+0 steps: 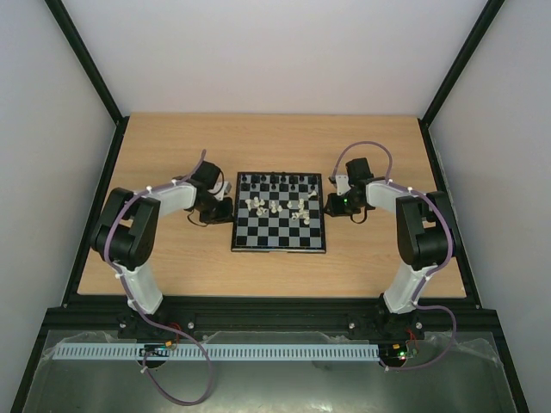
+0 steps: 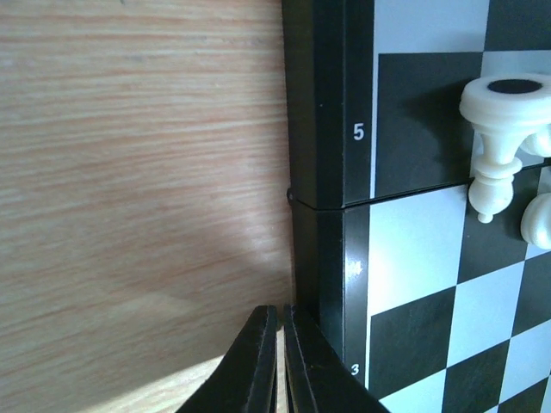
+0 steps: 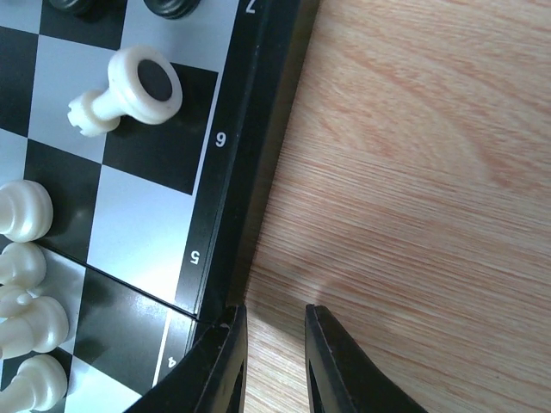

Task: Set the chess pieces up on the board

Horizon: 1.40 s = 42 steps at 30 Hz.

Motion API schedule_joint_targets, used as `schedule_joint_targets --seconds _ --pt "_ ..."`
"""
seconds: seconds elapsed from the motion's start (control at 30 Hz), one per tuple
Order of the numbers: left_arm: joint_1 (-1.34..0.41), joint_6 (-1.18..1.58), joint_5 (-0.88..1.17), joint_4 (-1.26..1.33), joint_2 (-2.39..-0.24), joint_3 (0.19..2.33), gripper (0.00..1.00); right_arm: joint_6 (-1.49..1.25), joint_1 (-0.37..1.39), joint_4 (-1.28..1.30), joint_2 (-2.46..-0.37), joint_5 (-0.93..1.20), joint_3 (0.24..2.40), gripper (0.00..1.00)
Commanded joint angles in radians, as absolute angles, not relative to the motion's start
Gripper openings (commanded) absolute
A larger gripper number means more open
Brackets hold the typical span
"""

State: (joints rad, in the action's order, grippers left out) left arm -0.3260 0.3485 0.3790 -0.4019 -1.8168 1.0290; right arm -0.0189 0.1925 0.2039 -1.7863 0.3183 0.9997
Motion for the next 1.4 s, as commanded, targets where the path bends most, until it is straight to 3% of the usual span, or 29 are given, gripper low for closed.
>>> schedule_joint_targets --seconds 0.0,0.57,1.07,1.23,1.37 --pt "-0.376 0.375 0.421 -0.443 -1.809 0.983 0.04 -0.015 0.208 0.256 -1.810 0.379 1.010 0.23" --pt "-0.394 0.468 0.215 -0.525 -1.682 0.899 0.04 -0.046 0.219 0.263 -1.743 0.509 0.965 0.17" --pt "-0.367 0.508 0.084 -0.493 -1.510 0.920 0.17 -0.039 0.230 0.279 -1.646 0.467 0.935 0.15" --pt "-0.369 0.428 0.086 -0.451 -1.486 1.018 0.20 -0.003 0.216 0.317 -1.579 0.443 0.959 0.21" --pt "-0.380 0.329 0.096 -0.335 -1.449 1.030 0.27 0.063 0.217 0.334 -1.503 0.446 0.981 0.36"
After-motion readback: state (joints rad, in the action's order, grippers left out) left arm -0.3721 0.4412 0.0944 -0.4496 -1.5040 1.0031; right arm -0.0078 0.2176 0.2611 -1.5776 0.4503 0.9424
